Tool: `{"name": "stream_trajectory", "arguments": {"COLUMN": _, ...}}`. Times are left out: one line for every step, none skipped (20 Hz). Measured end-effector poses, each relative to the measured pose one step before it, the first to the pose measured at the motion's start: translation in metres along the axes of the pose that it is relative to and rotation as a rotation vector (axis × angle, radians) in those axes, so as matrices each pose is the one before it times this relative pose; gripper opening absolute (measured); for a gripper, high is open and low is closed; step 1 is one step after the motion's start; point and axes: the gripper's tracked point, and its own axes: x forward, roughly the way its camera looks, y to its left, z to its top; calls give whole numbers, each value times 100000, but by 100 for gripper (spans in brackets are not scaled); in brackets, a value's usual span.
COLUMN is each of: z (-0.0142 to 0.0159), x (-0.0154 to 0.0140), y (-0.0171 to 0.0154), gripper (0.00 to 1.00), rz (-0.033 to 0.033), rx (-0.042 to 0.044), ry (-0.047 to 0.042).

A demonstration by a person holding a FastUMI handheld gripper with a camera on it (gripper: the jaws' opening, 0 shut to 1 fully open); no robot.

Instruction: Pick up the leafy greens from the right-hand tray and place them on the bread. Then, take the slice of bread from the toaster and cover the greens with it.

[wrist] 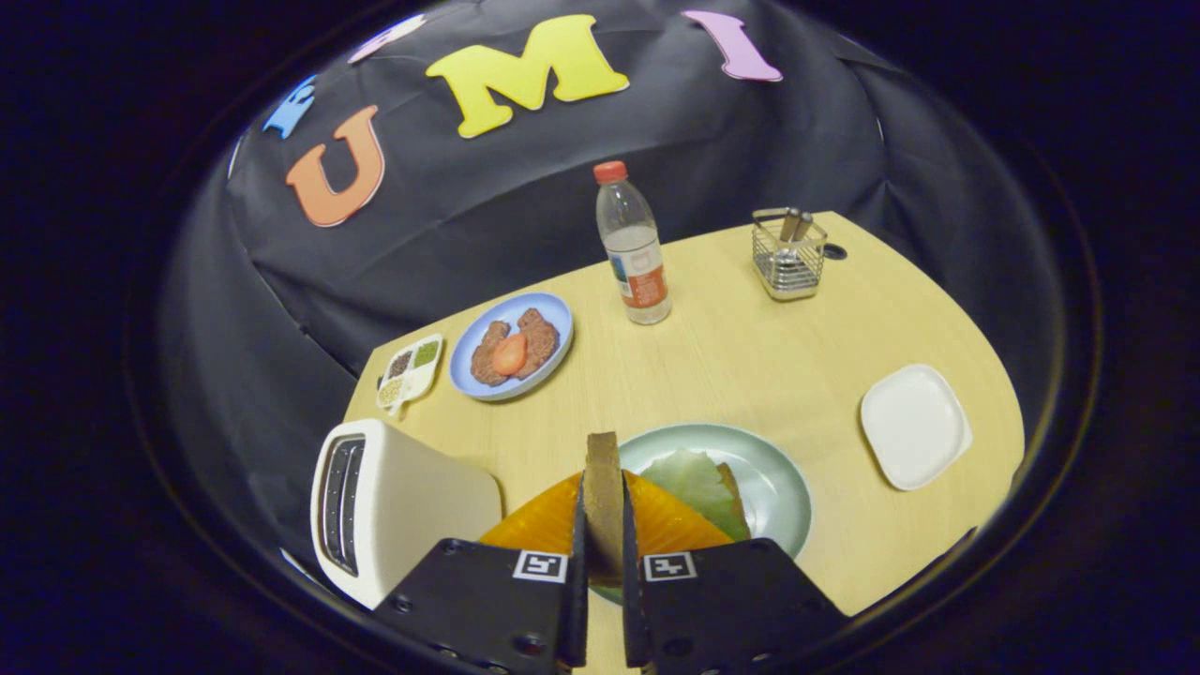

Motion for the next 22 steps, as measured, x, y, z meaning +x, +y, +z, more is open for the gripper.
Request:
{"name": "stream_trajectory", "arguments": {"z": -42, "x": 235, "y": -13, "gripper": 15, "rz": -361, "rx": -307, "ry": -430}}
{"name": "stream_trajectory", "arguments": {"z": 11, "x": 37, "y": -454, "gripper": 15, "rz": -1466, "rx": -592, "ry": -639}}
{"name": "stream_trajectory", "arguments": {"z": -66, "x": 58, "y": -394, "gripper": 15, "rz": -902, "rx": 79, "ry": -493}}
{"name": "stream_trajectory", "arguments": {"z": -131, "x": -88, "y": -392, "gripper": 15, "rz": -875, "rx": -36, "ry": 341}}
{"name": "stream_trajectory", "arguments": {"z": -182, "x": 6, "y": -508, "gripper": 15, "rz": -1779, "rx": -806, "ry": 258}}
{"name": "stream_trajectory", "arguments": {"z": -275, "x": 251, "y": -591, "gripper": 15, "rz": -1640, "rx": -1444, "ry": 817}}
{"name": "stream_trajectory", "arguments": {"z": -430, "x": 113, "y": -541, "gripper": 19, "rz": -1936, "rx": -1672, "ry": 1652}}
{"name": "stream_trajectory", "arguments": {"z": -77, "x": 161, "y": -609, "gripper": 19, "rz": -2457, "rx": -1256, "ry": 104}}
{"name": "stream_trajectory", "arguments": {"z": -130, "x": 168, "y": -746, "gripper": 20, "rz": -2219, "rx": -1013, "ry": 348}}
{"name": "stream_trajectory", "arguments": {"z": -278, "x": 92, "y": -599, "gripper": 24, "rz": -1941, "rx": -900, "ry": 1161}}
{"name": "stream_trajectory", "arguments": {"z": -262, "x": 429, "y": -343, "gripper": 29, "rz": -1205, "rx": -929, "ry": 1571}}
{"name": "stream_trajectory", "arguments": {"z": -35, "x": 153, "y": -402, "gripper": 29, "rz": -1172, "rx": -1152, "ry": 1105}}
{"name": "stream_trajectory", "arguments": {"z": -32, "x": 138, "y": -205, "gripper": 29, "rz": -627, "rx": -1185, "ry": 782}}
{"name": "stream_trajectory", "arguments": {"z": -136, "x": 182, "y": -275, "gripper": 29, "rz": -1149, "rx": -1625, "ry": 1094}}
{"name": "stream_trajectory", "arguments": {"z": -182, "x": -96, "y": -319, "gripper": 33, "rz": -1322, "rx": -1589, "ry": 622}}
{"name": "stream_trajectory", "arguments": {"z": -109, "x": 195, "y": -74, "gripper": 38, "rz": -817, "rx": -1922, "ry": 804}}
{"name": "stream_trajectory", "arguments": {"z": -128, "x": 243, "y": -172, "gripper": 38, "rz": -1163, "rx": -2178, "ry": 856}}
{"name": "stream_trajectory", "arguments": {"z": 60, "x": 106, "y": 56, "gripper": 38, "rz": -248, "rx": -1680, "ry": 461}}
{"name": "stream_trajectory", "arguments": {"z": 51, "x": 58, "y": -23, "gripper": 38, "rz": -800, "rx": -1939, "ry": 126}}
{"name": "stream_trajectory", "arguments": {"z": -73, "x": 52, "y": -18, "gripper": 42, "rz": -799, "rx": -2244, "ry": 627}}
{"name": "stream_trajectory", "arguments": {"z": -105, "x": 213, "y": -60, "gripper": 43, "rz": -1384, "rx": -2339, "ry": 801}}
{"name": "stream_trajectory", "arguments": {"z": -86, "x": 135, "y": -97, "gripper": 45, "rz": -907, "rx": -2225, "ry": 1134}}
